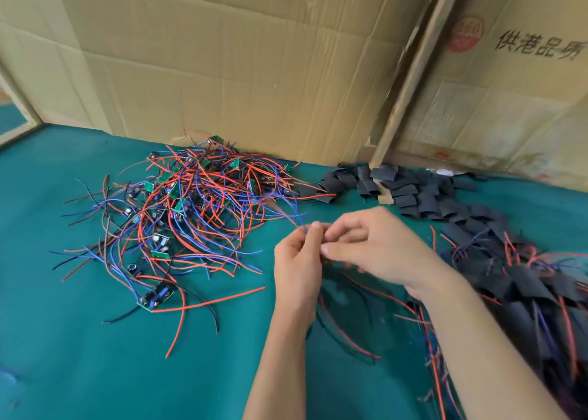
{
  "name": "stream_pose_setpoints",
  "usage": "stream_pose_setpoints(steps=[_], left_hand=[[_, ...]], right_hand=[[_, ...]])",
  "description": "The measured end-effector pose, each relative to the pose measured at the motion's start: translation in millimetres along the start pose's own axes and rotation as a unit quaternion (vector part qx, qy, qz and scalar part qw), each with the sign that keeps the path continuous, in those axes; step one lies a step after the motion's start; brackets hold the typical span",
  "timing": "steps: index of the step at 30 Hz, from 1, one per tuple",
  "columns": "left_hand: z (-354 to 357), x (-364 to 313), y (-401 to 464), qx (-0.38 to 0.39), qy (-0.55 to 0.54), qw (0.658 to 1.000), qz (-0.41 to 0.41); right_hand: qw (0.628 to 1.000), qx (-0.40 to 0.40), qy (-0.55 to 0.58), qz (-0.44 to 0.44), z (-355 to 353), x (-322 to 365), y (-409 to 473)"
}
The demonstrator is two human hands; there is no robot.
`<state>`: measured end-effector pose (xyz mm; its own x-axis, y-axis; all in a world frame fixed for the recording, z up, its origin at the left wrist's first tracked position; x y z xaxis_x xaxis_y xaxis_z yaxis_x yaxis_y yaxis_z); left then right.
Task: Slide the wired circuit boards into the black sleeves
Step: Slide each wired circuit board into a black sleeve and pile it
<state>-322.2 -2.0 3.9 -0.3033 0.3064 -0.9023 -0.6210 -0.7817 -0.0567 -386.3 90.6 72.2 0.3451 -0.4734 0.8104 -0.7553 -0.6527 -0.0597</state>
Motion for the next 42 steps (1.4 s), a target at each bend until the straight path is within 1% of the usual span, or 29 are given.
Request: stream_pose_setpoints(steps=[1, 2, 5, 6, 8, 11, 15, 18, 22, 24, 26, 28, 29, 31, 33, 36, 38, 40, 42], left_hand=[[0, 0, 0, -0.002, 0.009, 1.000, -0.001], [1, 0, 0, -0.003, 0.019, 1.000, -0.002], [3, 0, -2, -0.003, 0.044, 0.999, -0.004], [4, -1, -2, 0.001, 0.050, 0.999, -0.002], [3, -2, -3, 0.005, 0.062, 0.998, 0.007], [2, -2, -3, 0.004, 0.084, 0.996, 0.026], [3, -1, -2, 0.016, 0.116, 0.992, 0.045], [3, 0, -2, 0.020, 0.106, 0.993, 0.045], [4, 0, -1, 0.023, 0.105, 0.993, 0.044], [5, -1, -3, 0.027, 0.110, 0.992, 0.050], [5, 0, -2, 0.024, 0.124, 0.990, 0.056], [6, 1, -2, 0.028, 0.137, 0.988, 0.058], [6, 1, -2, 0.034, 0.144, 0.987, 0.060], [6, 1, -4, 0.048, 0.162, 0.983, 0.073], [7, 0, -6, 0.059, 0.177, 0.979, 0.082], [10, 1, -7, 0.066, 0.200, 0.974, 0.079], [11, 1, -7, 0.064, 0.198, 0.975, 0.081], [10, 0, -6, 0.064, 0.184, 0.977, 0.082], [10, 0, -7, 0.074, 0.175, 0.979, 0.079]], right_hand=[[1.000, 0.000, -0.028, -0.003, -3, -3, 5], [0.999, -0.024, -0.046, -0.006, -9, -4, 13], [0.984, -0.151, -0.091, -0.012, -25, -6, 51], [0.979, -0.170, -0.111, -0.010, -22, -8, 65], [0.976, -0.166, -0.143, 0.010, -9, -18, 92], [0.971, -0.174, -0.157, 0.046, 6, -33, 121], [0.959, -0.235, -0.149, 0.054, 9, -36, 128], [0.957, -0.263, -0.114, 0.050, 2, -36, 121], [0.955, -0.286, -0.032, 0.068, -16, -41, 89], [0.955, -0.286, 0.029, 0.076, -21, -45, 67], [0.958, -0.252, 0.119, 0.066, -20, -44, 47], [0.960, -0.175, 0.215, 0.049, -10, -37, 29], [0.960, -0.140, 0.237, 0.041, -6, -34, 22], [0.966, -0.097, 0.236, 0.027, -2, -28, 12], [0.973, -0.086, 0.212, 0.026, -3, -27, 8], [0.981, -0.094, 0.164, 0.031, -11, -29, 6], [0.978, -0.103, 0.176, 0.035, -17, -29, 5], [0.960, -0.123, 0.247, 0.044, -23, -31, 3], [0.920, -0.187, 0.338, 0.059, -34, -37, 2]])
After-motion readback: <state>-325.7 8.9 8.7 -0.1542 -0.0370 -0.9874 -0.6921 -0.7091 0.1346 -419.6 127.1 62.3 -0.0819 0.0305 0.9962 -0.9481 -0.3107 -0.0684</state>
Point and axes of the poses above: each hand's wrist, its own y-axis towards the middle knuckle, its own z-axis out of the palm, x = y × z, the point moved 6 cm from there along y, towards the middle knuckle, and after that the axes turned 8 degrees about -x, right-handed, at the moved point
